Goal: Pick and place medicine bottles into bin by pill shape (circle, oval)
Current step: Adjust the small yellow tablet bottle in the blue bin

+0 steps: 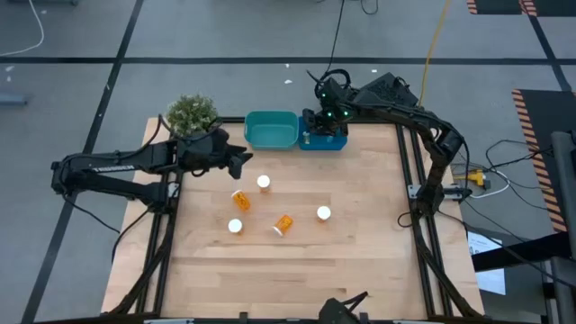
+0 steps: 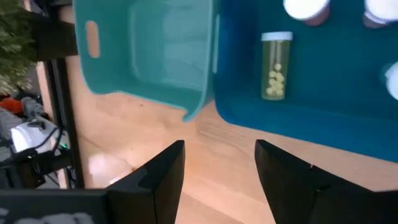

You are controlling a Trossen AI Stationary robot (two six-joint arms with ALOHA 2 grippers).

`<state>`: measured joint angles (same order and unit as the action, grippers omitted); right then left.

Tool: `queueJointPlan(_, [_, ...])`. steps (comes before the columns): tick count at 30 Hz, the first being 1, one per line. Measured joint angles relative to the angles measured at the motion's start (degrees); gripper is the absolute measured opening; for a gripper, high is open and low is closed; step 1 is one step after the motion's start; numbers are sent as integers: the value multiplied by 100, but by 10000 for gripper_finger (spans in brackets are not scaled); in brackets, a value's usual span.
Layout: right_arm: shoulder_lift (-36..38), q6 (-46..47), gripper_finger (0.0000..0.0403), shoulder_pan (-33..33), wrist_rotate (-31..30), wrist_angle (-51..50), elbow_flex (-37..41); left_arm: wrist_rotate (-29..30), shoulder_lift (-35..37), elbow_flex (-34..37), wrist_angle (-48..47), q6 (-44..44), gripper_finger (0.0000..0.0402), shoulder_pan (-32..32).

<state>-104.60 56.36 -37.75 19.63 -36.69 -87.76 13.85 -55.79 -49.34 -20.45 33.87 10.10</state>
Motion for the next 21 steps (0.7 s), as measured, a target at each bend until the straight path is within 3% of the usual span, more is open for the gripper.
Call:
queueJointPlan(8, [-535, -344, 187, -94, -287, -257, -643, -29, 0, 0, -46, -110, 186, 275])
queueJointPlan(16, [-902, -857, 187, -208, -375, -369, -672, -76, 0, 0, -39, -121, 186, 473])
queueJointPlan(21, [-910, -1021, 187, -131, -825, -343, -676, -83, 0, 0, -33, -59, 186, 548])
